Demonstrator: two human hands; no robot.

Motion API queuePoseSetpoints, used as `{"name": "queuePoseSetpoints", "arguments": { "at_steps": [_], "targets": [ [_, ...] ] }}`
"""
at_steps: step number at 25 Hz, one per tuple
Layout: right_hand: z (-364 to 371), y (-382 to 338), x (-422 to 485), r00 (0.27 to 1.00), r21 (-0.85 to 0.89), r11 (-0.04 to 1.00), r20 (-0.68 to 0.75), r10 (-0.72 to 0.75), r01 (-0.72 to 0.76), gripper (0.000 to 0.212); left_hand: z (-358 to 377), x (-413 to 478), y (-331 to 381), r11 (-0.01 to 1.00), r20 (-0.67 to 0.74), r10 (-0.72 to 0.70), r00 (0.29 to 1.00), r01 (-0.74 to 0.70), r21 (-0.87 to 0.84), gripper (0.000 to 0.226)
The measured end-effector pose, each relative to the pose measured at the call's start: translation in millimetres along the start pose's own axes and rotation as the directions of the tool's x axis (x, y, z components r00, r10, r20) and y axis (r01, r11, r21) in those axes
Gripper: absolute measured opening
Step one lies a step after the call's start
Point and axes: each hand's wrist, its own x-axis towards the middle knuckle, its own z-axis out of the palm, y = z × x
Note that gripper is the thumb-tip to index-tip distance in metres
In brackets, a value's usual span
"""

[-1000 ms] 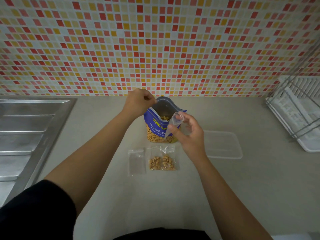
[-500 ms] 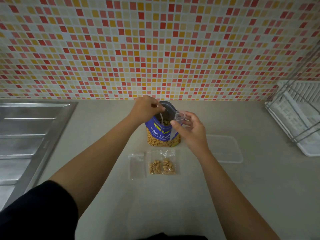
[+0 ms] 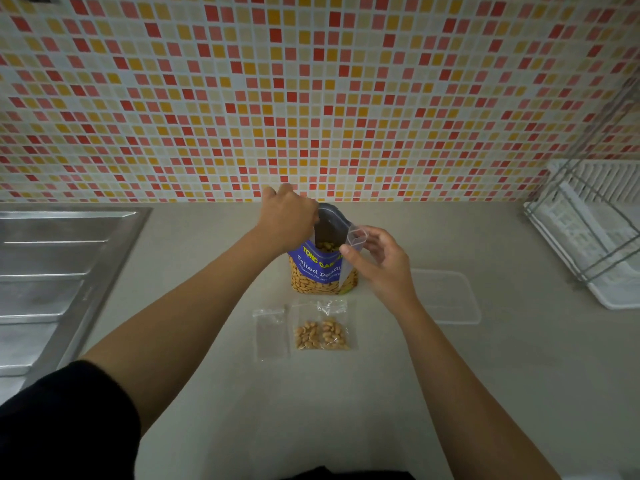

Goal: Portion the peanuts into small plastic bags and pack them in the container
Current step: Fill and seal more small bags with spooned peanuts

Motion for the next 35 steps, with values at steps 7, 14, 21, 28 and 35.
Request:
{"name": "queuePoseSetpoints", "arguments": {
  "at_steps": [7, 14, 21, 28, 35],
  "targets": [
    [-0.8, -3.1, -0.7, 1.000, -0.005, 1.000, 0.005, 0.014, -0.014, 0.047, 12.6, 3.8, 11.3, 0.841, 0.167, -0.223, 0.960, 0.276, -0.466, 0.023],
    [0.0, -5.9, -2.6, 1.000, -0.023, 0.999, 0.002, 0.024, -0.024, 0.045, 3.7, 1.4, -15.8, 0.304, 0.322, -0.254, 0.912, 0.392, -0.868, 0.022],
    [-0.7, -12.7, -4.1, 0.995, 0.005, 1.000, -0.094, 0.030, -0.030, 0.042, 2.9, -12.7, -23.3, 0.073, 0.390, -0.361, 0.847, 0.443, -0.894, 0.026],
    [-1.9, -12.9, -0.5, 0.984, -0.264, 0.964, -0.159, -0.080, 0.035, 0.054, 7.9, -12.6, -36.8, -0.032, 0.445, -0.481, 0.755, 0.492, -0.870, 0.025],
    [4.7, -25.1, 4.8, 0.986, -0.554, 0.832, -0.115, -0.118, 0.035, 0.060, 4.8, -7.7, -52.2, -0.154, 0.482, -0.536, 0.693, 0.481, -0.863, 0.029]
  ]
}}
